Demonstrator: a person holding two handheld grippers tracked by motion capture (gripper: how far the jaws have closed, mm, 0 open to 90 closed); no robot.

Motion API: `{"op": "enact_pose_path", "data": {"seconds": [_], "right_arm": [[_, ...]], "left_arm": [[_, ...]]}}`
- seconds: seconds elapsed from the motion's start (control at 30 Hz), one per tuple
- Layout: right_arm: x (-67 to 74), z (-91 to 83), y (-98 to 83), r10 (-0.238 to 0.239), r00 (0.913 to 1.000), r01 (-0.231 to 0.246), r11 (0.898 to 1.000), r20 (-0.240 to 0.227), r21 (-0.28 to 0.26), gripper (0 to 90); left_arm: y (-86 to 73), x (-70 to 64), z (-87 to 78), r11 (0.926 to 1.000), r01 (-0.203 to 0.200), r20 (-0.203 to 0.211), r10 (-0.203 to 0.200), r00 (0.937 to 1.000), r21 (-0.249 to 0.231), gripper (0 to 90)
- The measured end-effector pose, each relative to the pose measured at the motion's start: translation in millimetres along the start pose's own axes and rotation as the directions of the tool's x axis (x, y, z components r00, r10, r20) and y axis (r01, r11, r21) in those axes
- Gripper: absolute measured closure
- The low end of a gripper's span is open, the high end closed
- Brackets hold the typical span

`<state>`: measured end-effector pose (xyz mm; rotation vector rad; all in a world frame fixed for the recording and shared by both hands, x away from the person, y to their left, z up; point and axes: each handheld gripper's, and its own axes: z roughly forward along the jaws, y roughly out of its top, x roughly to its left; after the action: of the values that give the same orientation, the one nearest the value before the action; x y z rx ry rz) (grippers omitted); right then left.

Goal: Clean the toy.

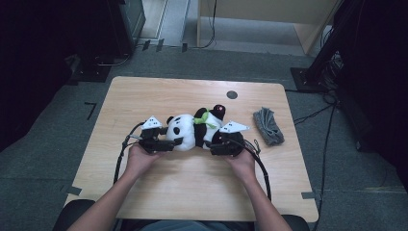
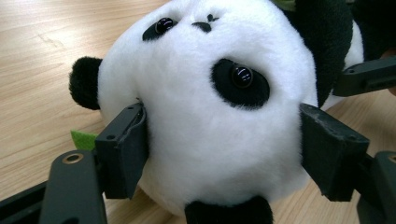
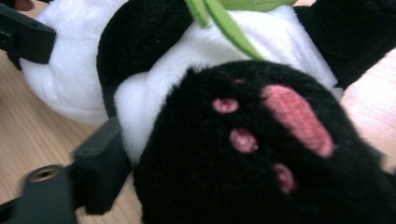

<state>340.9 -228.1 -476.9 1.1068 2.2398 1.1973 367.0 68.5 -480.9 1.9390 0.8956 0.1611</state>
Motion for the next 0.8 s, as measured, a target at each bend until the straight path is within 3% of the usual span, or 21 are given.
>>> {"op": "enact_pose_path", "data": {"seconds": [0.13, 0.23, 0.3, 0.33, 0.37, 0.43, 0.57, 0.8], "right_arm": [[-1.8, -3.9, 4.6, 0.001, 1.0, -0.001, 1.0, -0.01, 0.016, 35.3], [-5.4, -8.5, 9.0, 0.033, 0.9991, -0.032, 0.999, -0.026, 0.019, 39.3], [-12.3, -16.7, 16.3, 0.075, 0.9959, -0.074, 0.997, -0.051, 0.031, 41.4], [-13.8, -20.1, 18.3, 0.077, 0.9958, -0.075, 0.997, -0.05, 0.029, 41.8], [-13.8, -20.1, 18.3, 0.077, 0.9958, -0.075, 0.997, -0.05, 0.029, 41.8], [-17.8, -28.6, 21.8, 0.081, 0.9963, -0.08, 0.996, -0.028, 0.025, 42.1], [-23.0, -37.8, 23.3, 0.09, 0.9959, -0.09, 0.996, -0.005, 0.019, 42.1], [-29.9, -53.8, 33.0, 0.118, 0.9928, -0.118, 0.993, -0.02, 0.014, 42.1]], "left_arm": [[2.3, -1.5, -1.4, 1.0, -0.002, 0.003, 0.002, 1.0, 0.0, 20.6], [6.7, -2.4, -5.3, 0.9999, -0.002, 0.028, 0.003, 0.9996, -0.011, 19.7], [9.1, -3.5, -9.8, 0.9991, -0.024, 0.05, 0.026, 0.9984, -0.035, 20.0], [10.7, -4.7, -15.0, 0.9966, -0.059, 0.069, 0.063, 0.9957, -0.058, 21.3], [10.7, -4.7, -15.0, 0.9966, -0.059, 0.069, 0.063, 0.9957, -0.058, 23.4], [10.2, -6.4, -20.9, 0.9904, -0.131, 0.038, 0.132, 0.9905, -0.045, 24.4], [6.9, -3.2, -25.4, 0.99, -0.137, 0.054, 0.139, 0.9888, -0.032, 24.5], [-1.0, -0.5, -29.0, 0.9879, -0.145, 0.091, 0.149, 0.9846, -0.056, 25.0]]}}
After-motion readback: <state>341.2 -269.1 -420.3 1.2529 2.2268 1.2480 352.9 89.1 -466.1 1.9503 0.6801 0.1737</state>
